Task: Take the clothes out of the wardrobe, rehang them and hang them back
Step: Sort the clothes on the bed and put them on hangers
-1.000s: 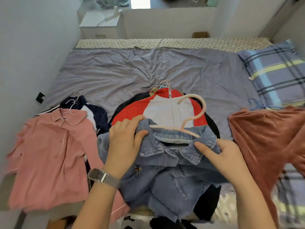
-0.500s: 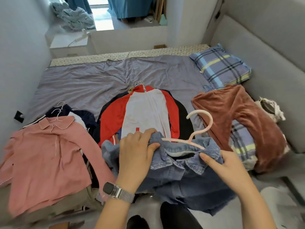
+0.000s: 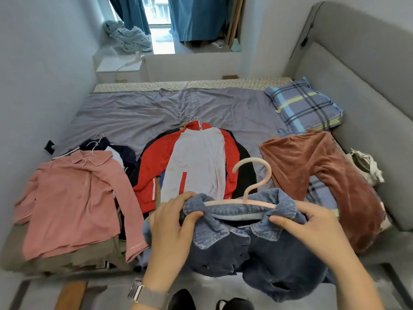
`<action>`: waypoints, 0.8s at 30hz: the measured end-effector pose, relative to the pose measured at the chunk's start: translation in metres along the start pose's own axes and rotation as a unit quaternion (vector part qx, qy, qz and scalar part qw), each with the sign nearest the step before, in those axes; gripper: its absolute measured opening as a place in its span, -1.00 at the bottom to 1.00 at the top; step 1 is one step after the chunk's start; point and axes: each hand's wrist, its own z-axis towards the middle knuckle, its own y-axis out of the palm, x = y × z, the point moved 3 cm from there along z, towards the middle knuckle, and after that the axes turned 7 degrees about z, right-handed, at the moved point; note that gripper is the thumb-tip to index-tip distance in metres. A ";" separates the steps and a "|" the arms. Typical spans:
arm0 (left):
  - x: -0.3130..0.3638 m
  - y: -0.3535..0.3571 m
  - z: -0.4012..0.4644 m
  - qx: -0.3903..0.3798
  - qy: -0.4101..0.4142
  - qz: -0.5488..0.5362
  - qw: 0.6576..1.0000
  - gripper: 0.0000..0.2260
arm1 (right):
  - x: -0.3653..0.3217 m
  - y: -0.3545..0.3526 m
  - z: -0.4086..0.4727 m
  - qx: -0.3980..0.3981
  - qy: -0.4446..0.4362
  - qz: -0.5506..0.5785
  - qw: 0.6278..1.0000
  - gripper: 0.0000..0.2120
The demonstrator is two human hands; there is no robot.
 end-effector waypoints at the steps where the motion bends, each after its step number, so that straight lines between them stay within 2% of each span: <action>1: 0.000 -0.002 -0.007 0.008 -0.014 -0.001 1.000 -0.78 | 0.001 0.000 0.001 -0.014 -0.010 0.003 1.000 -0.74; 6: -0.005 -0.031 -0.034 0.060 -0.061 0.034 0.996 -0.78 | -0.011 0.019 0.005 -0.062 -0.060 0.017 0.996 -0.78; 10: -0.030 -0.077 -0.046 0.115 -0.098 0.040 0.988 -0.78 | -0.045 0.063 0.009 -0.095 -0.101 0.022 0.990 -0.83; 13: -0.061 -0.114 -0.063 0.160 -0.128 0.056 0.977 -0.78 | -0.074 0.108 0.008 -0.132 -0.124 0.020 0.983 -0.59; 17: -0.101 -0.164 -0.088 0.192 -0.170 0.067 0.964 -0.78 | -0.113 0.170 -0.002 -0.173 -0.127 0.022 0.976 -0.74; 21: -0.146 -0.213 -0.108 0.198 -0.205 0.088 0.954 -0.74 | -0.142 0.235 -0.019 -0.215 -0.127 0.041 0.968 -0.50; 24: -0.177 -0.244 -0.117 0.206 -0.227 0.085 0.948 -0.76 | -0.162 0.280 -0.030 -0.216 -0.120 0.047 0.968 -0.60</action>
